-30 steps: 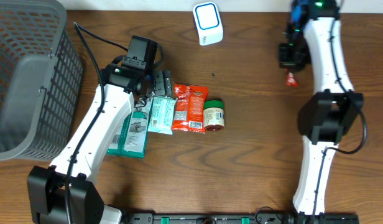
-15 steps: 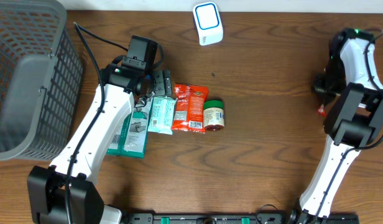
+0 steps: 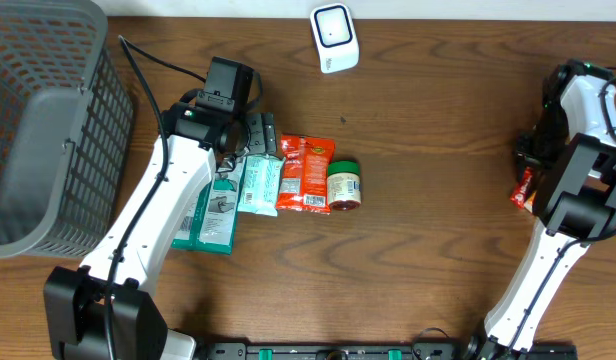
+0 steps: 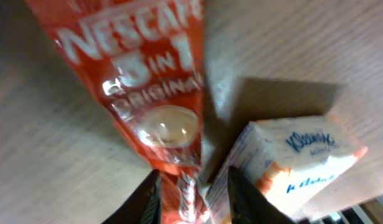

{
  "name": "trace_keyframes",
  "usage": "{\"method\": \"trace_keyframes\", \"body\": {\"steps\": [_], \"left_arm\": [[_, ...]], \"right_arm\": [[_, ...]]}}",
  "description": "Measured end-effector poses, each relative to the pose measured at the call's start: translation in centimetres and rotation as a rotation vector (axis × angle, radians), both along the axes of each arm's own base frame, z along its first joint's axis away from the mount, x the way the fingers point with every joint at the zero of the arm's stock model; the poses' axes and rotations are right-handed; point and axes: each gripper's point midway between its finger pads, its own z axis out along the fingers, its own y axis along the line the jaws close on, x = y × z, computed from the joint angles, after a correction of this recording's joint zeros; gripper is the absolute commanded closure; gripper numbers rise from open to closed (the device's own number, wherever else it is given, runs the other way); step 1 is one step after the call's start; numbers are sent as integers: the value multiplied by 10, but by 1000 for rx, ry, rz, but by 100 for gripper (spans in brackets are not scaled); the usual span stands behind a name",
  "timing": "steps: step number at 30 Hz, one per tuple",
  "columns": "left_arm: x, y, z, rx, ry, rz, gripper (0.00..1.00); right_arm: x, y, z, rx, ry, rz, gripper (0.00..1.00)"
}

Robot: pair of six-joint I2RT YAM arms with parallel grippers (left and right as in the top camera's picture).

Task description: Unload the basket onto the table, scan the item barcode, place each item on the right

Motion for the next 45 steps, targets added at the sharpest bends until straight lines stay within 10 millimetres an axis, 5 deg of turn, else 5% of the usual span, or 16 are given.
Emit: {"method": "trace_keyframes", "body": {"steps": [7,10,19,20,21,33,45], "left_arm": [[0,0,0,0,0,0,12],[0,0,0,0,0,0,12],[0,0,0,0,0,0,12],[0,0,0,0,0,0,12],[0,0,0,0,0,0,12],[0,0,0,0,0,0,12],[0,0,0,0,1,0,12]], "right_arm": [[19,3,33,-9,-50,30,64],[32,22,44,36,-98,80,63],[61,184,78,482,-265,398,55],[61,196,78,498,-267,421,46],[62,211,79,516,-274,453,1],[57,355,77,559,-331,646,1],[42,391,68,382,-316,609,1]]}}
